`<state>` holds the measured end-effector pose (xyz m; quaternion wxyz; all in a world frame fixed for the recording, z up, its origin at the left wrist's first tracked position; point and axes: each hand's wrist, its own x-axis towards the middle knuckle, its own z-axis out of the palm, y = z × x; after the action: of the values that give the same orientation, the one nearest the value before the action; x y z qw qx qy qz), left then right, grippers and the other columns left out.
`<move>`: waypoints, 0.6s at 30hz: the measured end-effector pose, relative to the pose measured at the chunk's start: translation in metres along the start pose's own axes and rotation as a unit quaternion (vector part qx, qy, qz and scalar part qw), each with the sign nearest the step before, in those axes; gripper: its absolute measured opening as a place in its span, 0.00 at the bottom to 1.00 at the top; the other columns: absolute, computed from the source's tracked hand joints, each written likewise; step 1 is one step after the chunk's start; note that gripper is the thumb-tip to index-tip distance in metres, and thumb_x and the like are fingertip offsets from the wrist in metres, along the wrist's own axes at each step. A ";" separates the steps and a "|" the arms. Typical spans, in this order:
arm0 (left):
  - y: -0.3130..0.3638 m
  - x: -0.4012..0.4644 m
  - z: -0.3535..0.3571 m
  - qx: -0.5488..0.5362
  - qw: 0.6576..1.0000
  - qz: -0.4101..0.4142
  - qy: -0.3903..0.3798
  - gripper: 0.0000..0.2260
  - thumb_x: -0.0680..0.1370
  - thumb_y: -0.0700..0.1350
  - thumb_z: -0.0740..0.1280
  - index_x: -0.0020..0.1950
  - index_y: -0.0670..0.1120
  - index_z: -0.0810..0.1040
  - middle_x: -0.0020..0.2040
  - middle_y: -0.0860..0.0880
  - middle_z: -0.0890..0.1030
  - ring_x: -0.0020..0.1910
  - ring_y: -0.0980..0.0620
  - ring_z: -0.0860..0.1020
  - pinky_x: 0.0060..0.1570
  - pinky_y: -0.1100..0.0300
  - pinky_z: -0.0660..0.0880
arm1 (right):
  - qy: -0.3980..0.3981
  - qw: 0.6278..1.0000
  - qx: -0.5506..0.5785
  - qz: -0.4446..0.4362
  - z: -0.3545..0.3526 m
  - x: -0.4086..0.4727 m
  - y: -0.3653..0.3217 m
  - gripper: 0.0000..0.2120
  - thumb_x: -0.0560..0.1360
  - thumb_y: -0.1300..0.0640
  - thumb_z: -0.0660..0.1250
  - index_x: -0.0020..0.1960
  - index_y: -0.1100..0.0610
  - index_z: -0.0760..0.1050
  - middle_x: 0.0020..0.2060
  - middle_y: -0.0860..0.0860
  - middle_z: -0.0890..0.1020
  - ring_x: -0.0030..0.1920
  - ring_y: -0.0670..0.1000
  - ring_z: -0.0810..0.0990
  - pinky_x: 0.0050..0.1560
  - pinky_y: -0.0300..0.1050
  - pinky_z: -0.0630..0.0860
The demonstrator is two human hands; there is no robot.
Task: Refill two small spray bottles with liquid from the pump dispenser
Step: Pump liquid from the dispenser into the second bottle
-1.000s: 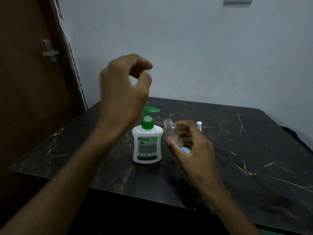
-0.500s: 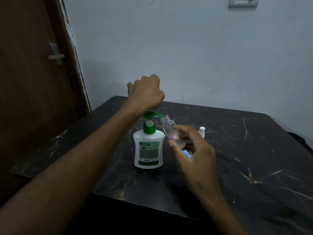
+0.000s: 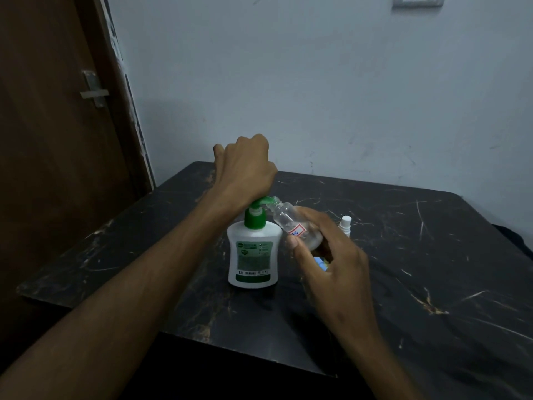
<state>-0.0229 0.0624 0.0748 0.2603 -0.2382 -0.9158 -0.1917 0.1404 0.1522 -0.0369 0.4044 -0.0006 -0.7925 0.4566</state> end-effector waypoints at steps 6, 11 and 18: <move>-0.003 0.004 0.001 -0.003 0.999 0.019 0.027 0.07 0.76 0.40 0.61 0.45 0.46 0.79 0.42 0.48 0.82 0.43 0.43 0.79 0.57 0.46 0.67 | -0.014 1.000 -0.003 0.016 0.000 -0.007 0.004 0.25 0.78 0.55 0.74 0.73 0.43 0.74 0.64 0.36 0.80 0.64 0.40 0.80 0.58 0.42 0.82; -0.002 0.003 0.006 -0.007 0.999 0.018 0.037 0.08 0.77 0.39 0.62 0.45 0.46 0.81 0.41 0.49 0.82 0.42 0.45 0.80 0.59 0.46 0.66 | -0.006 0.998 0.048 0.027 0.000 -0.012 0.006 0.23 0.78 0.63 0.73 0.68 0.47 0.74 0.60 0.39 0.83 0.61 0.42 0.83 0.58 0.45 0.83; -0.003 0.006 0.001 0.001 0.999 0.032 0.033 0.08 0.75 0.40 0.61 0.44 0.47 0.80 0.41 0.49 0.83 0.42 0.44 0.80 0.59 0.44 0.67 | 0.023 0.998 0.055 0.009 0.002 -0.015 0.011 0.20 0.78 0.63 0.74 0.65 0.52 0.74 0.64 0.43 0.83 0.62 0.40 0.82 0.58 0.45 0.83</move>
<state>-0.0291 0.0626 0.0767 0.2967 -0.2605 -0.8988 -0.1904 0.1451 0.1510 -0.0550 0.4183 0.0039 -0.7567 0.5025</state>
